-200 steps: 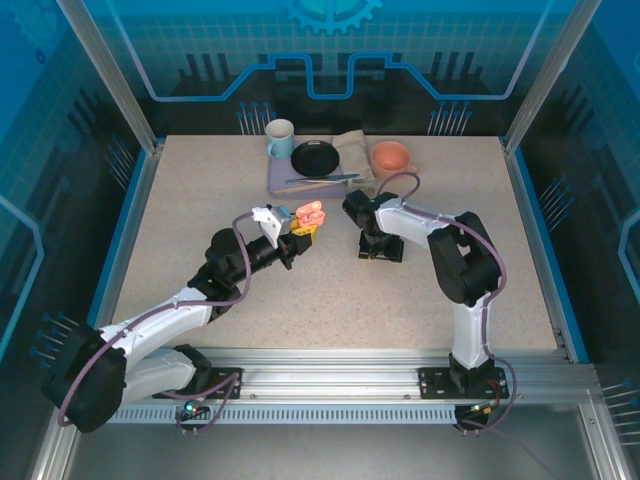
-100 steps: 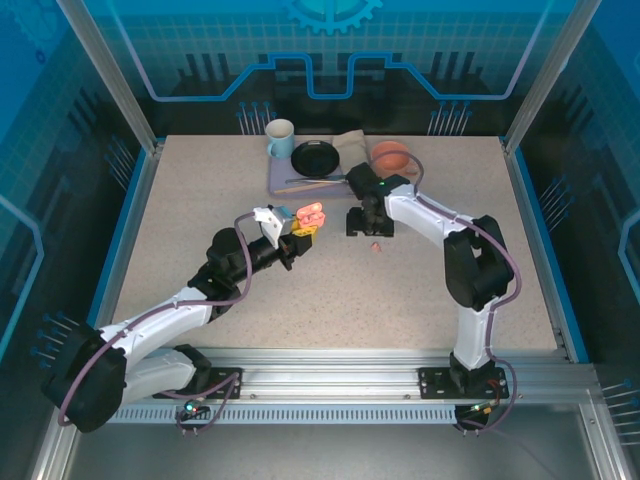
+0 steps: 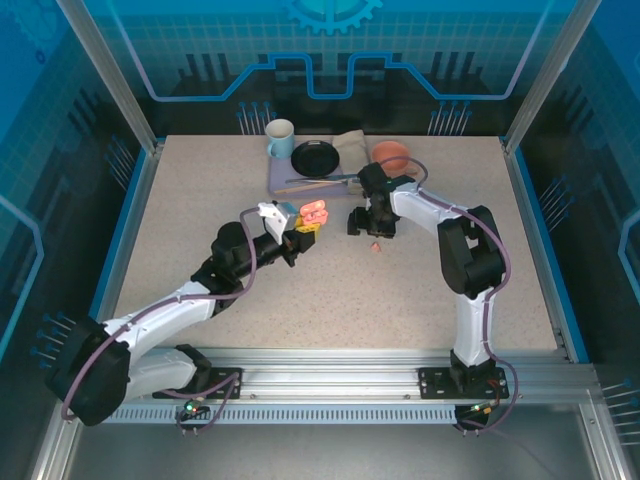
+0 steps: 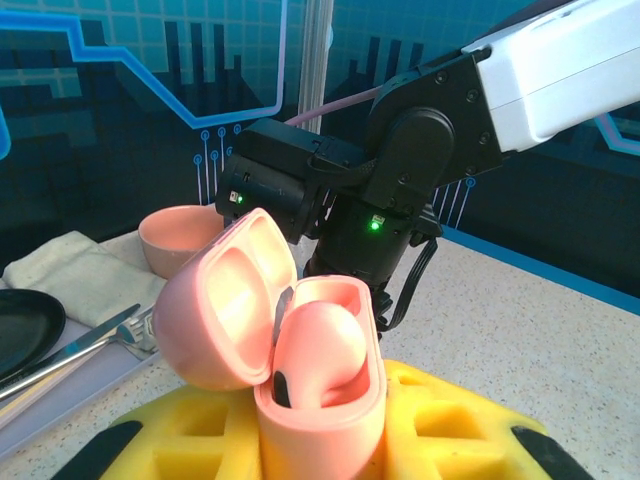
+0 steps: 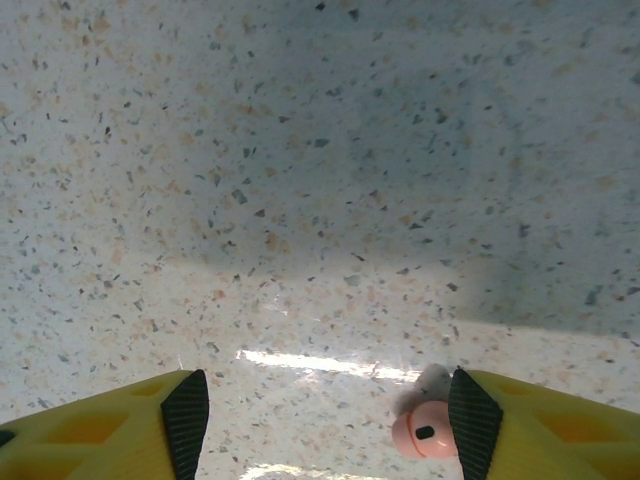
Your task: Insert the wireless bluetooth earbuds into the charging case
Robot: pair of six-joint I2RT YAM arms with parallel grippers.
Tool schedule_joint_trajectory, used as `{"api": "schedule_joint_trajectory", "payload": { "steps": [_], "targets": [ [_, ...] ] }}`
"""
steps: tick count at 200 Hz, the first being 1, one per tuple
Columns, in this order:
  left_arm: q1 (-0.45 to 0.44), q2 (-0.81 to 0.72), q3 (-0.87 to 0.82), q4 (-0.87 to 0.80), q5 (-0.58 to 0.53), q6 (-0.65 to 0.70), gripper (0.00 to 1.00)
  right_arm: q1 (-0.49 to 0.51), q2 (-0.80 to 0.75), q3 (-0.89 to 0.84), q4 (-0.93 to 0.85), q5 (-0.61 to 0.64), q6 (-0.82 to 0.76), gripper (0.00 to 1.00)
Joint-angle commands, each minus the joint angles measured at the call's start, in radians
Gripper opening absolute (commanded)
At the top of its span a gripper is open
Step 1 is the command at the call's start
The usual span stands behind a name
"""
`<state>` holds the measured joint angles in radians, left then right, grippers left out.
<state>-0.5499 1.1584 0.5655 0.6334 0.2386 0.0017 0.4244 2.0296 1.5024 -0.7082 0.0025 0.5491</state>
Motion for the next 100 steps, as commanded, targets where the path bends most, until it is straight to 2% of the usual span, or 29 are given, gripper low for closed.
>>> {"api": "schedule_joint_trajectory", "payload": {
  "steps": [1, 51, 100],
  "targets": [
    [0.006, 0.013, 0.044, 0.011, -0.003, -0.002, 0.00, 0.005, 0.015, -0.020, 0.024, -0.053, 0.011, 0.67],
    [0.006, 0.031, 0.056, 0.021, 0.002, -0.003, 0.00, 0.026, -0.003, -0.033, 0.022, -0.075, 0.015, 0.67],
    [0.006, 0.031, 0.056, 0.029, 0.005, -0.007, 0.00, 0.040, -0.008, -0.008, -0.058, 0.061, -0.024, 0.65]
  ]
}}
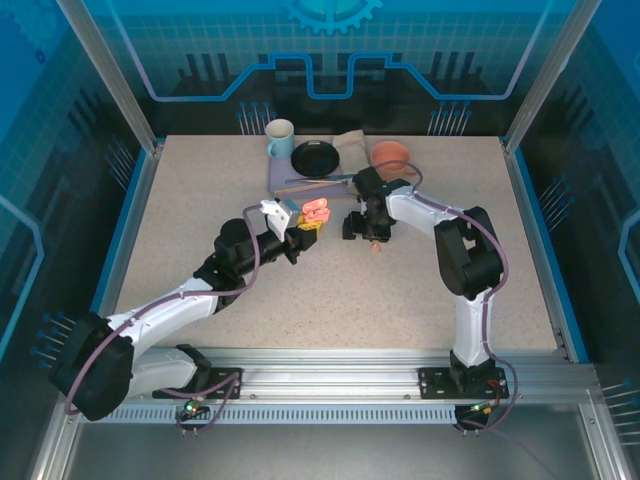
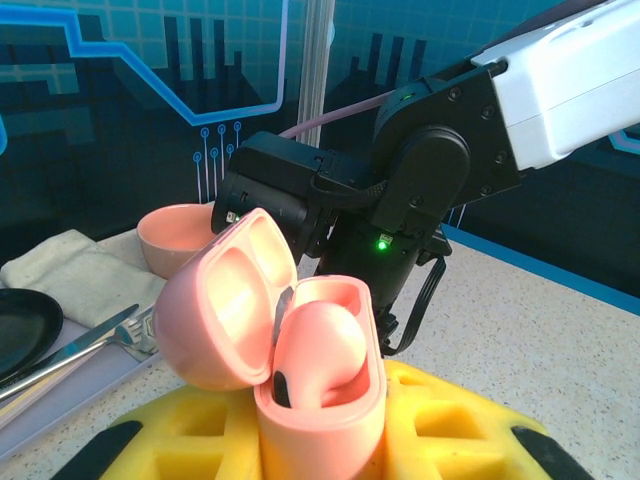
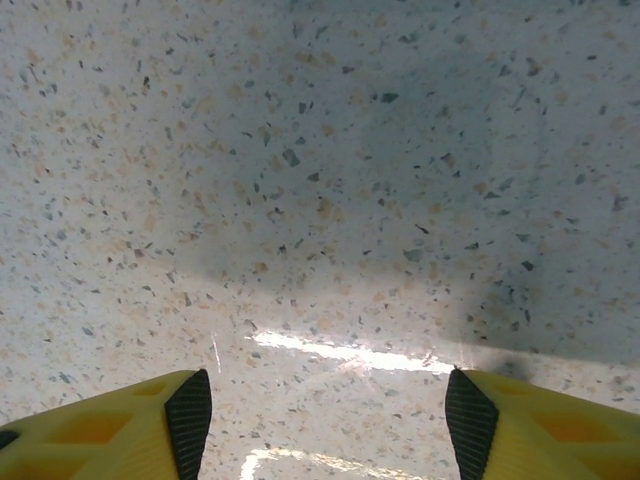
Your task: Insert the wireless bluetooth earbuds into the charging case
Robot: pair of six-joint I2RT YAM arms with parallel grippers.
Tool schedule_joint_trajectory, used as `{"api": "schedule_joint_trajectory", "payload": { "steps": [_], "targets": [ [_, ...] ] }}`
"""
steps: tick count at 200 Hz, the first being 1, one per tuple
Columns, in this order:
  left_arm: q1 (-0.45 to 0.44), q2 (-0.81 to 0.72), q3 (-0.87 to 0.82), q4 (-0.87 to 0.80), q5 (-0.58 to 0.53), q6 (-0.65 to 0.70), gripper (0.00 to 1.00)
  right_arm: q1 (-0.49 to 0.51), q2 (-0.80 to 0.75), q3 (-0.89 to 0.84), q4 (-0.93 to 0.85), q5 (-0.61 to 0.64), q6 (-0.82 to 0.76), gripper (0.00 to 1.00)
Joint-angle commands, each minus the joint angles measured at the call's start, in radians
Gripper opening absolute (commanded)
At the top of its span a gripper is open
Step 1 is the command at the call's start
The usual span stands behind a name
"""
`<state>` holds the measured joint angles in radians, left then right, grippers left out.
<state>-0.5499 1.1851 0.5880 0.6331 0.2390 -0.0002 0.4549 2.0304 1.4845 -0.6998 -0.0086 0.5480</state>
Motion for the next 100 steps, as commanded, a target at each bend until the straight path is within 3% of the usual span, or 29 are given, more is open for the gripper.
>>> {"api": "schedule_joint_trajectory", "payload": {
  "steps": [1, 21, 100],
  "targets": [
    [0.006, 0.005, 0.033, 0.030, 0.004, -0.005, 0.00, 0.010, -0.008, 0.010, -0.068, 0.075, -0.022, 0.65],
    [0.006, 0.007, 0.030, 0.039, 0.004, -0.006, 0.00, 0.019, -0.001, 0.018, -0.102, 0.132, 0.003, 0.64],
    [0.006, 0.012, 0.026, 0.052, 0.008, -0.006, 0.00, 0.025, -0.052, -0.039, -0.051, 0.142, 0.032, 0.64]
  ]
}}
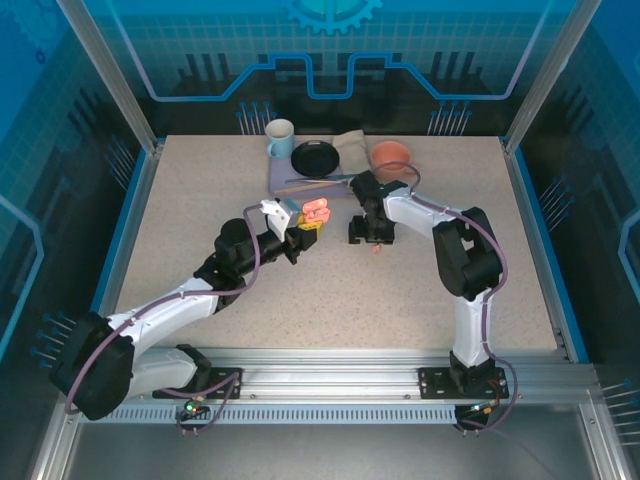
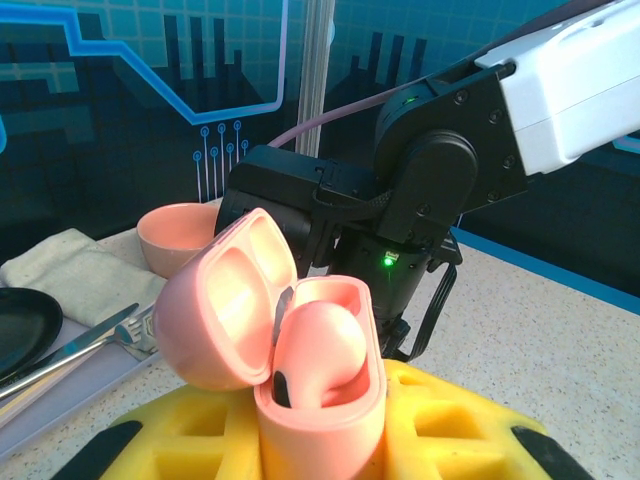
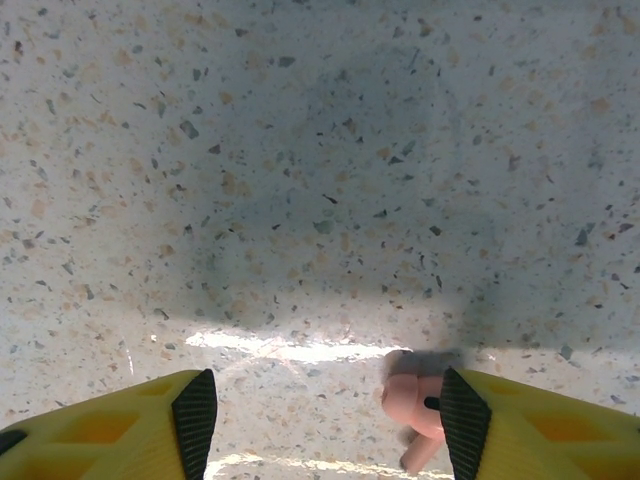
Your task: Insert the wireless bluetooth earbuds into the charging case
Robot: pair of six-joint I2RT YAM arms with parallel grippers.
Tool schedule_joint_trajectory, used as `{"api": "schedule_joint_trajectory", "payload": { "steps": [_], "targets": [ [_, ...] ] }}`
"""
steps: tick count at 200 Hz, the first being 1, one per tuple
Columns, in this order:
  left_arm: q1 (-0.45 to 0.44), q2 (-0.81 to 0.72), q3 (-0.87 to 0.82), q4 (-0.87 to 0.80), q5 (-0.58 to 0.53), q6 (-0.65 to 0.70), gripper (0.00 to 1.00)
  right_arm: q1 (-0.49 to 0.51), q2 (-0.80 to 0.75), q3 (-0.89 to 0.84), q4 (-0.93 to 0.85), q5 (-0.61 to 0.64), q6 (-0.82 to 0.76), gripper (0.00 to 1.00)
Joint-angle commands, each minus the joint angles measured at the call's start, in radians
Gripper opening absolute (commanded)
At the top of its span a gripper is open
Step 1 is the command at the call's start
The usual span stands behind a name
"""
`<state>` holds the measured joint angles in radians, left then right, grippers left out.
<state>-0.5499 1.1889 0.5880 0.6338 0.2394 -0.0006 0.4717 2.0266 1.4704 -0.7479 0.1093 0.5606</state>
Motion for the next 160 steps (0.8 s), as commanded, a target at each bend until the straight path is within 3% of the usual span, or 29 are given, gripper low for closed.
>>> {"api": "schedule_joint_trajectory", "payload": {
  "steps": [1, 43, 75, 97, 160],
  "targets": [
    [0.005, 0.008, 0.026, 0.053, 0.008, -0.006, 0.00, 0.008, -0.049, -0.023, -0.003, 0.024, 0.019, 0.64],
    [0.007, 0.009, 0.026, 0.055, 0.009, -0.008, 0.00, 0.008, -0.117, -0.001, -0.012, 0.025, 0.029, 0.65],
    [0.005, 0.009, 0.025, 0.054, 0.008, -0.009, 0.00, 0.008, -0.146, 0.011, -0.060, 0.100, 0.082, 0.65],
    [0.004, 0.011, 0.023, 0.059, 0.010, -0.013, 0.00, 0.003, -0.127, 0.010, -0.109, 0.171, 0.134, 0.64],
    [0.004, -0.002, 0.015, 0.059, 0.010, -0.009, 0.00, 0.003, -0.063, -0.029, -0.099, 0.161, 0.178, 0.63]
  ]
}}
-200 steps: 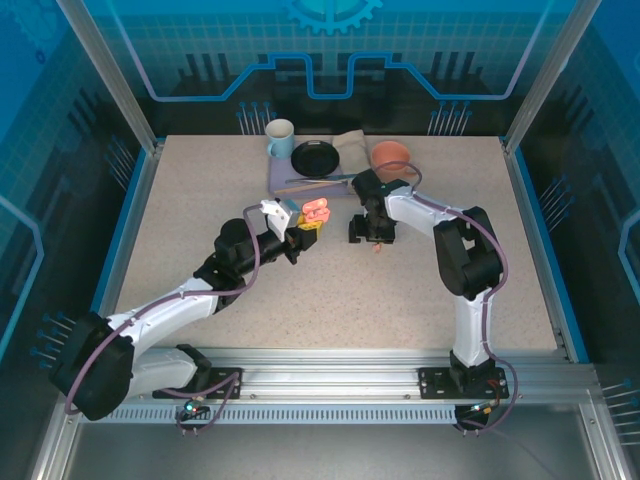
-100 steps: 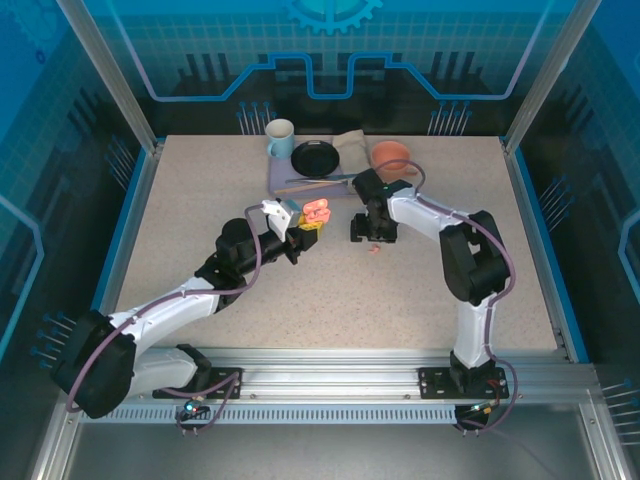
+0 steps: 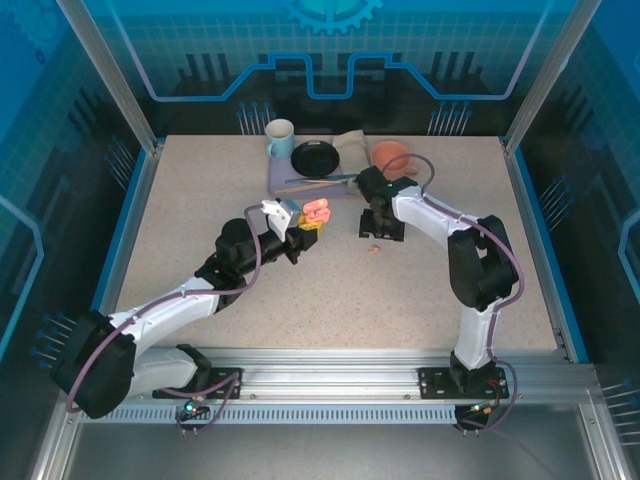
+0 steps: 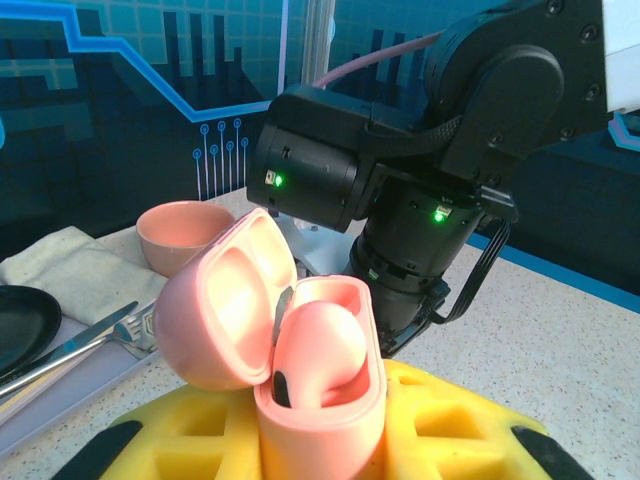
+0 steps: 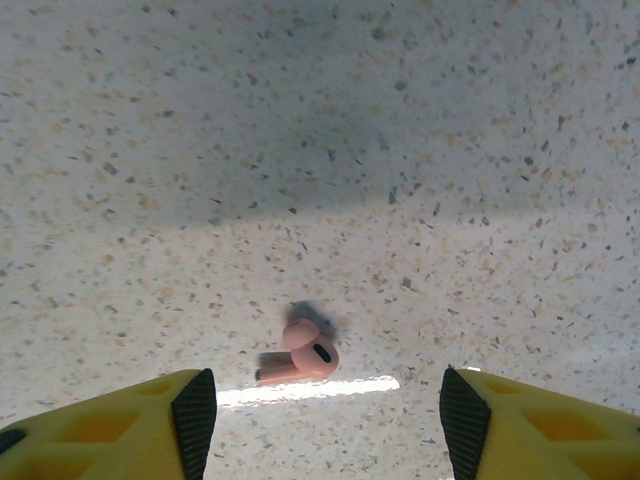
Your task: Insert the wireless bluetooth earbuds into the charging case
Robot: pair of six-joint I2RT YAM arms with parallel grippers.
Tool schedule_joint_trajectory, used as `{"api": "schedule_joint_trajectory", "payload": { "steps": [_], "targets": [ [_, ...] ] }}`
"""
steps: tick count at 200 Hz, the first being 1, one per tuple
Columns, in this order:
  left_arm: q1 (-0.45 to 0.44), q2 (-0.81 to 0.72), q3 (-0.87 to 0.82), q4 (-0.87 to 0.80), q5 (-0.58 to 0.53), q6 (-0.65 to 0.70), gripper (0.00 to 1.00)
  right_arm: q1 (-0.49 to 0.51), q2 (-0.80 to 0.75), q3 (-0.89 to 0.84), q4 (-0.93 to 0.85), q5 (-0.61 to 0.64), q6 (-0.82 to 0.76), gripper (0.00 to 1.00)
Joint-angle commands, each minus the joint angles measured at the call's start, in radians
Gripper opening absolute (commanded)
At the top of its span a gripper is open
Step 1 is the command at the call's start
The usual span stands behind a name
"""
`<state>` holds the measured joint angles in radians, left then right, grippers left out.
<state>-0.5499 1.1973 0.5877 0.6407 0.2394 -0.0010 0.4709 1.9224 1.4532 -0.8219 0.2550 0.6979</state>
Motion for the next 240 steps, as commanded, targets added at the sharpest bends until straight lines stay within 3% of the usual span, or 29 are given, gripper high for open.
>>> {"api": "schedule_joint_trajectory", "payload": {
  "steps": [1, 41, 128, 240],
  "targets": [
    [0.005, -0.010, 0.015, 0.052, 0.010, -0.007, 0.00, 0.003, 0.041, -0.011, -0.025, 0.015, 0.041, 0.63],
    [0.005, -0.008, 0.008, 0.062, 0.009, -0.007, 0.00, 0.022, 0.065, -0.008, -0.005, -0.030, 0.078, 0.62],
    [0.005, -0.006, 0.020, 0.059, 0.013, -0.008, 0.00, 0.046, 0.133, 0.012, -0.044, 0.055, 0.068, 0.63],
    [0.004, 0.004, 0.031, 0.057, 0.014, -0.011, 0.00, 0.043, 0.031, -0.093, -0.034, 0.060, 0.064, 0.63]
  ]
}}
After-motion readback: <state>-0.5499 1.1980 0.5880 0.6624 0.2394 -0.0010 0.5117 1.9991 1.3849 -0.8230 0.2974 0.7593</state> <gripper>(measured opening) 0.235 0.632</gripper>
